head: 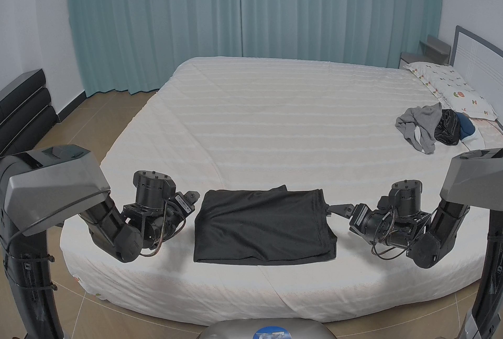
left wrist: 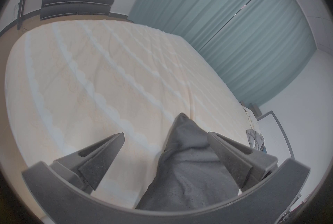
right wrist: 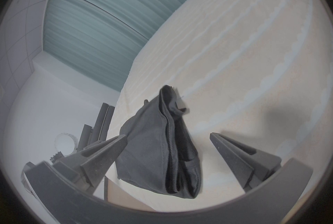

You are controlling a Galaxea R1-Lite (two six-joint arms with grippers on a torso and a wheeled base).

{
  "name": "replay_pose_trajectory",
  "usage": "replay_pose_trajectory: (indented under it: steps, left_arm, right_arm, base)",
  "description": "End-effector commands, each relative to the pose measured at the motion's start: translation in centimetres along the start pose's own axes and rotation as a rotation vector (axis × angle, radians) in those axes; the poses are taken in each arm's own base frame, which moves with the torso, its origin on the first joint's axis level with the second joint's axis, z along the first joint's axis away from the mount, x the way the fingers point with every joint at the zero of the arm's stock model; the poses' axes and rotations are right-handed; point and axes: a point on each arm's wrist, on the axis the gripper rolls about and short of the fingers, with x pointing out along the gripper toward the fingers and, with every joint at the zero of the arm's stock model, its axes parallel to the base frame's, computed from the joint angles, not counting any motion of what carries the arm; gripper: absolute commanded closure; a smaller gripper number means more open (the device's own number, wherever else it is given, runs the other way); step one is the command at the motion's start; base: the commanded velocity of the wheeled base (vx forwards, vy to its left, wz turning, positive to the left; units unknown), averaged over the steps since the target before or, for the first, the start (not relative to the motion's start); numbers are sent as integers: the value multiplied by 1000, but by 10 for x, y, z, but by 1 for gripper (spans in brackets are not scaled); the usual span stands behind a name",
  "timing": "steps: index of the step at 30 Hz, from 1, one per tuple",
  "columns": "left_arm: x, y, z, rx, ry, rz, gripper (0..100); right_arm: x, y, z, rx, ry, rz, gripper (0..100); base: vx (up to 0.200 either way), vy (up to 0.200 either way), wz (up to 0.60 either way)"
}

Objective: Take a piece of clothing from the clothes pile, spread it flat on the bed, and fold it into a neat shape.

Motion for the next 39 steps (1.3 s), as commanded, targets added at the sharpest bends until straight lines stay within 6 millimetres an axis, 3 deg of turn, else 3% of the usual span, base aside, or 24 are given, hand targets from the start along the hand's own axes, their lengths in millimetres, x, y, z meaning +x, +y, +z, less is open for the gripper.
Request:
replay_pose_trajectory:
  steps: [1, 3, 4, 5, 10, 15, 18, 19, 21, 31, 39]
  left_arm:
    - [-39, -17, 22, -19, -80, -57, 0]
    - [-63, -22, 32, -26, -109, -95, 0]
    - [-63, -22, 32, -26, -109, -95, 0]
    - [-91, -28, 43, -31, -146, -145, 0]
    - [-159, -33, 63, 37, -244, -243, 0]
    - [-225, -26, 75, 161, -390, -264, 0]
    - [-256, -19, 79, 208, -457, -234, 0]
    - [-256, -19, 79, 208, -457, -234, 0]
    - [-287, -9, 79, 255, -498, -210, 0]
    - [-351, 32, 68, 367, -668, -108, 0]
    - [-374, 63, 52, 449, -743, -14, 0]
  right_arm:
    - [-20, 33, 2, -62, -104, 30, 0]
    - [-39, 46, 10, -93, -164, 55, 0]
    - [-39, 46, 10, -93, -164, 55, 0]
    - [-64, 59, 15, -142, -207, 81, 0]
    - [-136, 78, 20, -305, -324, 151, 0]
    - [-196, 72, 17, -474, -465, 143, 0]
    - [-225, 64, 11, -542, -539, 128, 0]
    - [-225, 64, 11, -542, -539, 128, 0]
    - [-250, 57, 3, -573, -604, 114, 0]
    - [-306, 39, -36, -609, -607, 65, 0]
    - [-341, 25, -66, -645, -592, 1, 0]
  base:
    - [0, 0, 0]
    - [0, 0, 0]
    - [0, 0, 0]
    - [0, 0, 0]
    - [0, 0, 0]
    - [0, 0, 0]
    - [0, 0, 0]
    - [0, 0, 0]
    - [0, 0, 0]
    - [0, 0, 0]
    - [0, 0, 0]
